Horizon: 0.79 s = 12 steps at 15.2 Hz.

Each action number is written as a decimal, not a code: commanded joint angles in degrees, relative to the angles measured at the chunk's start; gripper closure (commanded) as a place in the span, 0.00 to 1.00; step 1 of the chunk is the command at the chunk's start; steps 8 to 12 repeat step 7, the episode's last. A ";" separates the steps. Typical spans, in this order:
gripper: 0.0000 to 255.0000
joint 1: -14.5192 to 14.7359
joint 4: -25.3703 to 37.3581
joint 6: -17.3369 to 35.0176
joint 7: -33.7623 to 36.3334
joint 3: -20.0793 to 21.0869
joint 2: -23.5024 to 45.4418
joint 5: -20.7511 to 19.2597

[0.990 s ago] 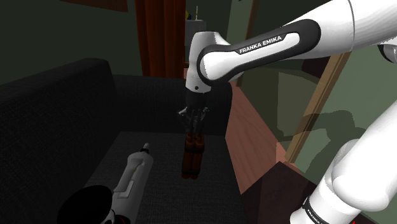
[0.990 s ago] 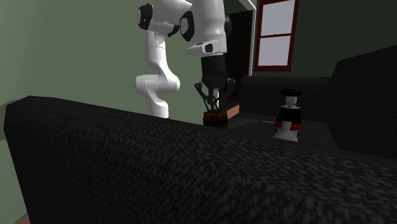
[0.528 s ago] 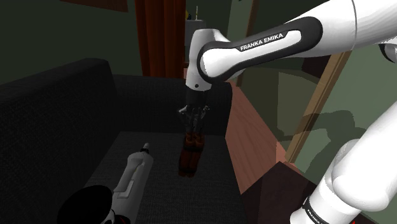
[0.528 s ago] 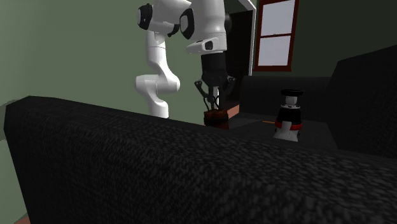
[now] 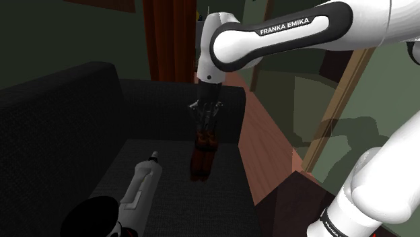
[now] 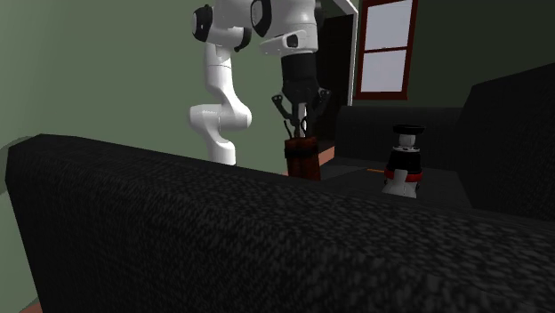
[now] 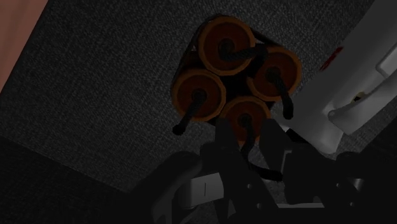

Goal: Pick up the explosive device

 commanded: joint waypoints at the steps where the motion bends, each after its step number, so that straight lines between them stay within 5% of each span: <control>1: 1.00 -0.04 1.27 -1.55 0.07 -0.11 -0.34 0.00; 12: 1.00 -0.13 4.11 -4.73 0.32 -0.30 -0.70 -0.09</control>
